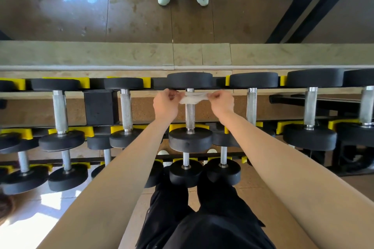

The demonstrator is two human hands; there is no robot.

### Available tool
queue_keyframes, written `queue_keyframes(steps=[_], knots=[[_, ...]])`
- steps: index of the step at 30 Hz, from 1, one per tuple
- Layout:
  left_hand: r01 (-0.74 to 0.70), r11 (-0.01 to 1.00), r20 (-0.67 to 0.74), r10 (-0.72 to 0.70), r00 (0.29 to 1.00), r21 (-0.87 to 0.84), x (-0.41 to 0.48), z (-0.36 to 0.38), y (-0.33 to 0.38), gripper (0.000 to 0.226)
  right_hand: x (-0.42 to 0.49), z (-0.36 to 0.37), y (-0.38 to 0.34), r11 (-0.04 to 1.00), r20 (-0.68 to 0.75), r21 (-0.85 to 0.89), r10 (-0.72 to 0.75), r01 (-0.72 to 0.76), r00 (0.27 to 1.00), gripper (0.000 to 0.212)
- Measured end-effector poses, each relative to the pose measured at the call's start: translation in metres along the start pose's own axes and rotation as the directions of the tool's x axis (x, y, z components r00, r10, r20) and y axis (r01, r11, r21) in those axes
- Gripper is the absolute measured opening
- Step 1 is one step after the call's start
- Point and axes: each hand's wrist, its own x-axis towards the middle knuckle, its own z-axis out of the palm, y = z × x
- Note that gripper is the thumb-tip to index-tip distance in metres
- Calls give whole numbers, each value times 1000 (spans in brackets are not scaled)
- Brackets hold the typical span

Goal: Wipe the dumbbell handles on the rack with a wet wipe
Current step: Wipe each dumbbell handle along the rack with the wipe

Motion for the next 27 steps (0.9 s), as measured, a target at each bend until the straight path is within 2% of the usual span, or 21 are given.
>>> queue_keyframes(steps=[2, 5, 6, 8, 11, 14, 15, 17, 19, 22, 27], knots=[[173, 973, -37, -180, 983, -156, 3, 2, -1, 23, -3, 11, -10, 976, 91, 191, 93, -109, 992, 17], [361, 853, -21, -398, 917, -376, 10, 3, -1, 22, -11, 21, -25, 922, 197, 353, 89, -155, 976, 10], [380, 836, 7, -412, 911, -396, 9, 3, 1, 20, -10, 20, -26, 913, 187, 370, 105, -169, 977, 10], [355, 840, 91, -349, 933, -411, 6, 8, 4, 18, -1, 17, -20, 883, 106, 403, 216, -240, 971, 6], [288, 863, 175, -235, 956, -415, 1, 9, 8, 20, 10, 9, -8, 856, 16, 397, 355, -332, 935, 17], [318, 902, 130, -292, 948, -293, 1, 1, -1, 21, 0, 15, -8, 900, 170, 338, 230, -275, 958, 12], [357, 902, 111, -340, 934, -243, 1, -3, -9, 18, -6, 19, -8, 924, 229, 313, 151, -219, 962, 11], [405, 898, 108, -391, 914, -174, -2, -7, -21, 12, -13, 19, -7, 967, 258, 237, 32, -95, 966, 10], [374, 910, 162, -347, 924, -179, -7, -6, -26, 5, -11, 12, 1, 979, 217, 194, 21, -64, 976, 10], [254, 946, 221, -209, 953, -199, -17, -8, -25, 13, -7, 0, 18, 986, 174, 148, 50, -76, 983, 11], [247, 969, 183, -240, 953, -17, -19, -19, -48, 4, -29, 10, 24, 992, 371, -66, -77, 109, 925, 9]])
